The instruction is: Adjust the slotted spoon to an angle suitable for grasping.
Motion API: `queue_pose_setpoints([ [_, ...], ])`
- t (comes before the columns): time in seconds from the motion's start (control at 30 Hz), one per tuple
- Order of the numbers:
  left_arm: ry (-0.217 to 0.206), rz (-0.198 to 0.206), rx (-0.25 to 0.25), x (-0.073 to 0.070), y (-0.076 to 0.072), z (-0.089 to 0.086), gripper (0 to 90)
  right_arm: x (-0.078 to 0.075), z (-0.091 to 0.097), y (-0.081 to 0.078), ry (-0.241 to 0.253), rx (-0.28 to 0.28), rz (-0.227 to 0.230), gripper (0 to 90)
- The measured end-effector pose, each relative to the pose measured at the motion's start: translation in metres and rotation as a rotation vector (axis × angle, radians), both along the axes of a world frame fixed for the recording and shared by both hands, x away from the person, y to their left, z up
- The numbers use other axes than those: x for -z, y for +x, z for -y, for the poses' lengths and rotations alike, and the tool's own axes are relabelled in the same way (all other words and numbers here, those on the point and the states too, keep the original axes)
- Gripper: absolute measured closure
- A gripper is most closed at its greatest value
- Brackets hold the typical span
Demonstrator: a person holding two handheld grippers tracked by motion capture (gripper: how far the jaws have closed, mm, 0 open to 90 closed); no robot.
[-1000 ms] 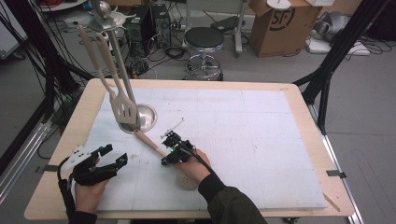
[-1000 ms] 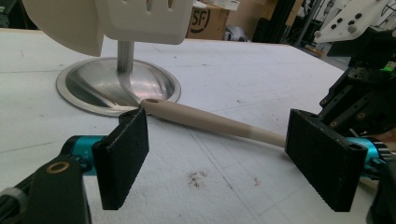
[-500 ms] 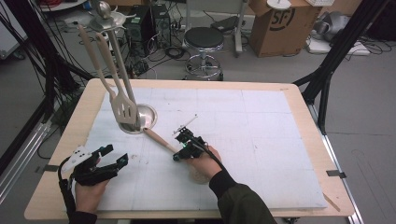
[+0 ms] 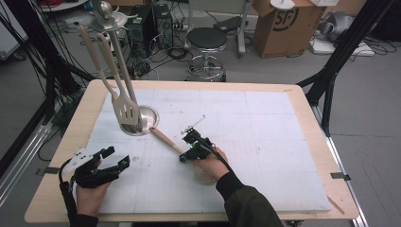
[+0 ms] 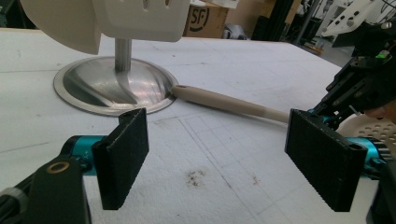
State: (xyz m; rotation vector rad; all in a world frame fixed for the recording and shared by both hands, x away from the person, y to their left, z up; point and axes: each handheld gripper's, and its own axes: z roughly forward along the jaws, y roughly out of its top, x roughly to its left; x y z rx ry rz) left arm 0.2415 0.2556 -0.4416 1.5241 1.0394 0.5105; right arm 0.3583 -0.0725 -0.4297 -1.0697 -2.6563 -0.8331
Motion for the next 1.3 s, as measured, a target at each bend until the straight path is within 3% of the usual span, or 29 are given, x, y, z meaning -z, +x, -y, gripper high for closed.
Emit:
queue_pose_setpoints([
  [0.37, 0.007, -0.004, 0.007, 0.001, 0.001, 0.002, 22.2, -0.001, 0.002, -0.001, -0.02, 0.002, 0.008, 89.7],
  [0.43, 0.01, -0.005, 0.009, 0.001, 0.001, 0.002, 22.3, -0.002, 0.003, -0.001, 0.034, -0.01, -0.015, 89.5],
  [0.53, 0.012, -0.006, 0.008, 0.001, 0.002, 0.003, 22.3, -0.009, 0.005, -0.003, 0.098, -0.02, 0.0, 89.3],
  [0.77, 0.014, -0.003, 0.004, 0.001, 0.001, 0.003, 22.2, -0.016, 0.011, -0.002, 0.138, 0.013, 0.023, 68.7],
  [0.87, 0.014, -0.003, 0.004, 0.001, 0.002, 0.003, 22.2, -0.018, 0.014, -0.001, 0.159, 0.021, 0.037, 65.4],
  [1.03, 0.012, -0.002, 0.005, 0.001, 0.002, 0.003, 22.2, -0.018, 0.018, 0.001, 0.147, 0.05, 0.044, 58.8],
  [1.3, 0.011, -0.005, 0.011, 0.001, 0.003, 0.005, 22.2, -0.019, 0.018, 0.0, 0.094, 0.044, 0.067, 52.9],
])
